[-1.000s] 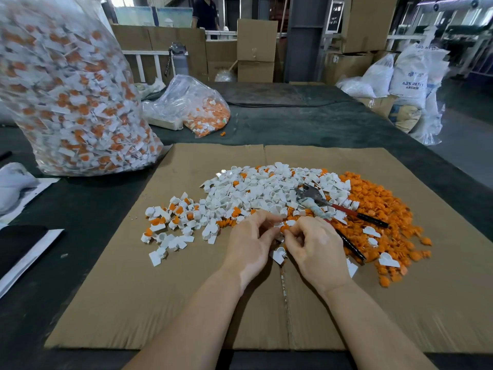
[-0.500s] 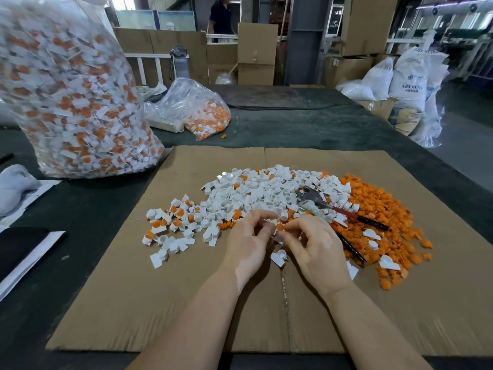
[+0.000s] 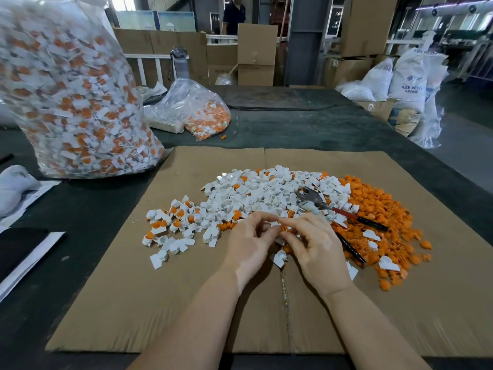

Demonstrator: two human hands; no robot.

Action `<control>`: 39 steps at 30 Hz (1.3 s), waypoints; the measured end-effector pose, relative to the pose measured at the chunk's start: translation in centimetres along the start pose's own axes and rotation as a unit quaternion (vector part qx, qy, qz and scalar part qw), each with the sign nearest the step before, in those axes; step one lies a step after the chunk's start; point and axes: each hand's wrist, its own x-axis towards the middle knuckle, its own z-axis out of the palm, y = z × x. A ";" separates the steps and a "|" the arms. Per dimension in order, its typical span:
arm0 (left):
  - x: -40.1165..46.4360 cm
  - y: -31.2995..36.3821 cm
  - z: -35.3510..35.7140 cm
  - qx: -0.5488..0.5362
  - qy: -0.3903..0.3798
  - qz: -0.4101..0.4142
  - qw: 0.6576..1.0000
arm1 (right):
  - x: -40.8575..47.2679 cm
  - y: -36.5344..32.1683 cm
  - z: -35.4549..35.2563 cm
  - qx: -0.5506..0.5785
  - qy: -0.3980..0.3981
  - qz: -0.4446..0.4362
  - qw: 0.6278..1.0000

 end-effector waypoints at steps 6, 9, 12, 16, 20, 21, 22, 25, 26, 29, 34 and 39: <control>0.3 -0.2 0.0 0.019 0.017 0.008 1.000 | 0.2 0.0 -0.1 -0.009 0.000 0.008 1.000; 0.6 0.0 0.0 -0.007 0.026 -0.011 1.000 | 0.6 0.3 -0.6 -0.069 0.047 0.044 0.996; 1.1 0.2 0.1 -0.029 0.034 -0.033 0.998 | 1.5 1.2 -1.7 -0.183 0.019 0.202 0.962; 1.3 0.2 0.2 -0.049 0.039 -0.038 0.997 | 2.8 2.7 -3.2 -0.264 -0.168 0.354 0.882; 1.1 0.2 0.1 -0.053 0.039 -0.024 0.998 | 3.6 3.5 -3.6 -0.271 -0.239 0.365 0.858; 1.1 0.1 0.1 -0.055 0.039 -0.022 0.997 | 3.7 3.6 -3.5 -0.279 -0.239 0.362 0.857; 1.0 0.1 0.0 -0.054 0.039 -0.019 0.998 | 3.7 3.6 -3.5 -0.290 -0.237 0.357 0.856; 1.0 0.0 -0.1 -0.043 0.043 -0.014 0.998 | 3.7 3.6 -3.3 -0.315 -0.228 0.339 0.857; 1.0 0.0 -0.2 -0.041 0.045 -0.015 0.998 | 3.7 3.6 -3.3 -0.317 -0.223 0.333 0.860; 1.1 0.1 -0.2 -0.041 0.051 -0.018 0.998 | 3.7 3.2 -3.6 -0.312 -0.191 0.321 0.874; 1.2 -0.1 -0.3 -0.104 0.053 -0.049 0.992 | 4.0 1.7 -4.3 -0.239 -0.159 0.292 0.912; 1.7 0.1 -0.5 -0.181 0.066 -0.094 0.977 | 3.9 -0.7 -5.0 -0.093 -0.246 0.274 0.925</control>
